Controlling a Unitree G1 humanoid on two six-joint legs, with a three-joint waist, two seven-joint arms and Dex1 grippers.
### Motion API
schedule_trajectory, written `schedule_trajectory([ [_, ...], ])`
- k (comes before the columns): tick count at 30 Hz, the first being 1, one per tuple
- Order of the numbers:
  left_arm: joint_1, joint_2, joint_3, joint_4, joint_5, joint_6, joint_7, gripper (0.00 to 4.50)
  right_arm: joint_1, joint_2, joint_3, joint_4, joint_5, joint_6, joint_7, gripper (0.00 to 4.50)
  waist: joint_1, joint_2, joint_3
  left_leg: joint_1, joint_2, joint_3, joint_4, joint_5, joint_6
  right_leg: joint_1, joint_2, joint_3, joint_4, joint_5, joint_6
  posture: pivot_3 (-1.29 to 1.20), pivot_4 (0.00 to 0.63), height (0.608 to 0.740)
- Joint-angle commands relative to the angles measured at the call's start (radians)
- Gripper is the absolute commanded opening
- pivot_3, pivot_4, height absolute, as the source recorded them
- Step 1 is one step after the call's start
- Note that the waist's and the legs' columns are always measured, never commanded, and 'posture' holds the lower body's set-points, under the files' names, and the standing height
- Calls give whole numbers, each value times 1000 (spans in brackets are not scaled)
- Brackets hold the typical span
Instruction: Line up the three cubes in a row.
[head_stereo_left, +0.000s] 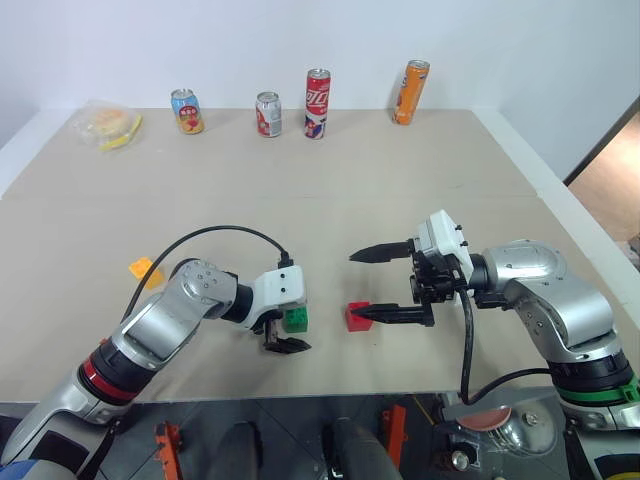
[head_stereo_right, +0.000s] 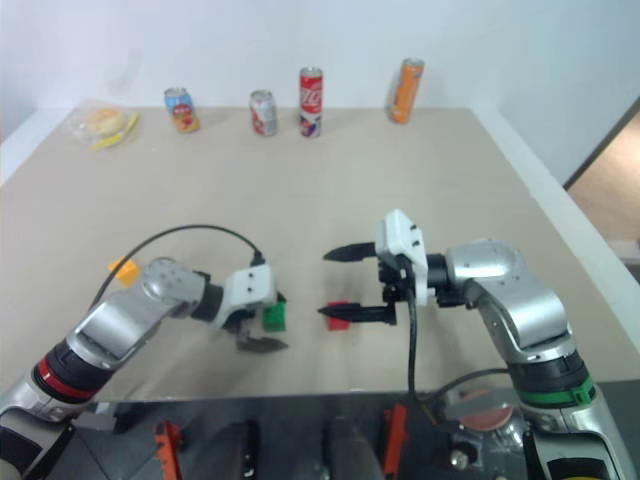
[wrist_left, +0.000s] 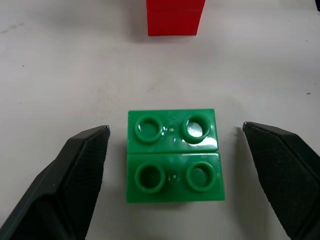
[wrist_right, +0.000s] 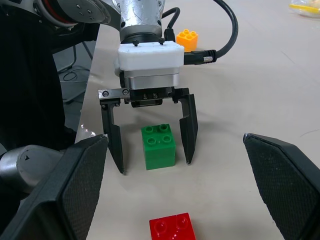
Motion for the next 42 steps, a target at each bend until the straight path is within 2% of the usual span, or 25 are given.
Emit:
schedule_trajectory([
  [1, -16, -13, 95, -65, -87, 21, -10, 4416, -27, -14, -29, -4, 23, -7, 18, 4500, 0, 0, 0, 0, 0, 0, 0, 0, 0, 0, 0, 0, 0, 0, 0, 0, 150, 740],
  [5, -29, -77, 340, -134, -257, 142, 94, 4416, -60, 17, -82, -12, 107, 30, 2, 4500, 0, 0, 0, 0, 0, 0, 0, 0, 0, 0, 0, 0, 0, 0, 0, 0, 150, 740],
  [8, -13, -121, 552, -179, -302, 203, 257, 4416, -80, 58, -96, -7, 137, 44, -43, 4500, -8, 0, 0, 0, 0, -1, 0, 0, 0, 0, 0, 0, 0, 1, 2, 0, 150, 740],
  [10, 62, -90, 670, -196, -299, 187, 302, 4416, -96, 102, -77, 5, 138, 44, -71, 4500, -18, 0, 0, 1, 1, -2, 0, 0, 0, 1, 1, -1, 0, 3, 5, 0, 150, 740],
  [13, 205, 5, 789, -185, -306, 131, 258, 4416, -123, 151, -32, 34, 116, 33, -70, 4500, -27, -1, 0, 6, 1, -1, -6, 0, 0, 2, 3, 3, 0, 3, 4, 0, 150, 740],
  [17, 300, 85, 859, -113, -321, 45, 204, 4416, -153, 181, 4, 76, 98, 18, -44, 4500, -16, -1, 0, 6, 1, -3, -8, 0, 0, 2, 3, 0, 0, 0, -1, 0, 150, 740],
  [20, 353, 183, 925, 49, -294, -49, 136, 4416, -186, 206, 35, 111, 78, 2, -26, 4500, -15, -2, 0, 6, 1, -2, -7, 0, 0, 2, 3, 1, 0, -2, -3, 0, 150, 740],
  [28, 372, 277, 935, 341, -305, -198, -3, 4416, -187, 221, 36, 100, 76, 8, -28, 4500, -14, -2, 0, 3, 1, 2, -8, 0, 0, -1, -1, 0, 0, -3, -4, 0, 150, 740],
  [34, 328, 311, 833, 528, -252, -297, -88, 4416, -176, 218, 32, 83, 77, 13, -40, 4500, -14, -2, 0, 3, 2, 2, -11, 0, 0, -3, 0, -1, 0, -4, -5, 0, 150, 740],
  [42, 223, 286, 712, 736, -164, -426, -116, 4416, -150, 214, 16, 23, 107, 41, -63, 4500, -13, -2, 0, 2, 2, 2, -11, 0, -1, -3, 0, -1, 0, -4, -5, 0, 150, 740],
])
